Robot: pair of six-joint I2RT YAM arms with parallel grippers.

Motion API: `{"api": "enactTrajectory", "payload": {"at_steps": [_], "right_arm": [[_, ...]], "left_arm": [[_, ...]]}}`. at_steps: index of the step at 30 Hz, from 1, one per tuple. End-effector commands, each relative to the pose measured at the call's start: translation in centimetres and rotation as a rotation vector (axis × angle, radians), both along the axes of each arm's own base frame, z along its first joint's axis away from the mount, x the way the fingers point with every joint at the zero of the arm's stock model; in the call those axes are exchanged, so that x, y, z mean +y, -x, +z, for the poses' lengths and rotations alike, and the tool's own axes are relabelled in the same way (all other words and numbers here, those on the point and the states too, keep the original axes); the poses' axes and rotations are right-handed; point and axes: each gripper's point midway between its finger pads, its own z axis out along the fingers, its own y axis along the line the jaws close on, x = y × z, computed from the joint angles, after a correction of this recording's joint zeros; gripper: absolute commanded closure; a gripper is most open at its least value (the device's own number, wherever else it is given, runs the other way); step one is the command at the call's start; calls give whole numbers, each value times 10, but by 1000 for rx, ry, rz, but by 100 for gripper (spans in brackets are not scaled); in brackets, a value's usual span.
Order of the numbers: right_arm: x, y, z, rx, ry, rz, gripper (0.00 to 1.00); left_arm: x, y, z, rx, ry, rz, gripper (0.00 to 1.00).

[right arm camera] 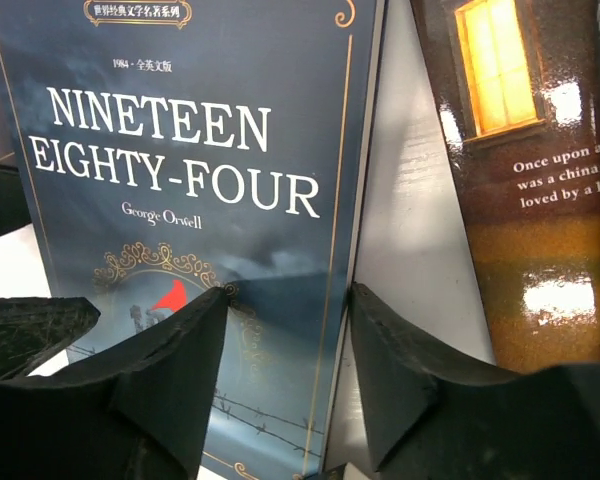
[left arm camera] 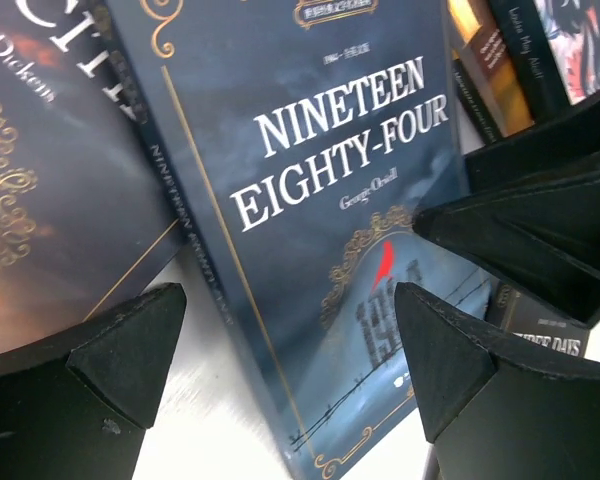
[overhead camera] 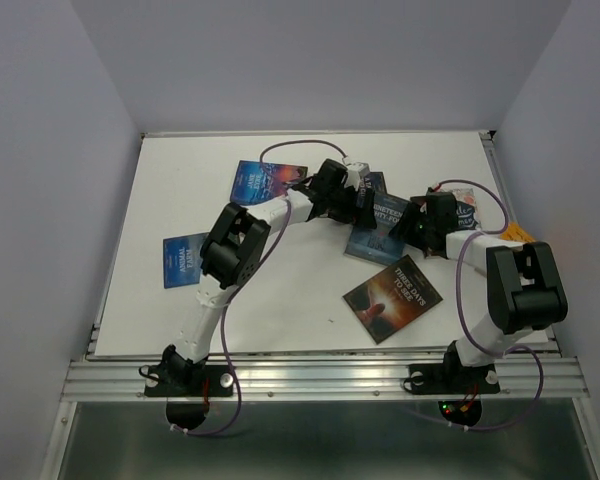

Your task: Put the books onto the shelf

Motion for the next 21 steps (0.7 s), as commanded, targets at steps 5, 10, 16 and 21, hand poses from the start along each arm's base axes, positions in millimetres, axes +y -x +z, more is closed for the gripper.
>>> {"api": "enactTrajectory", "payload": {"at_steps": [5,10,16,21], "right_arm": [[14,1,2,-30,-61,72,45],[20,2,6,-53,-104,102,50],[25,3,9,-66,-130,126,51],[30,3,16,-89,-151,153,51]], "left_arm": [[-23,28,5,49,82,-113,2],[-31,49,28,71,207,-178,13],[-34,64,63,43,310,-219,34],[-30,55,62,12,253,-185,74]]}}
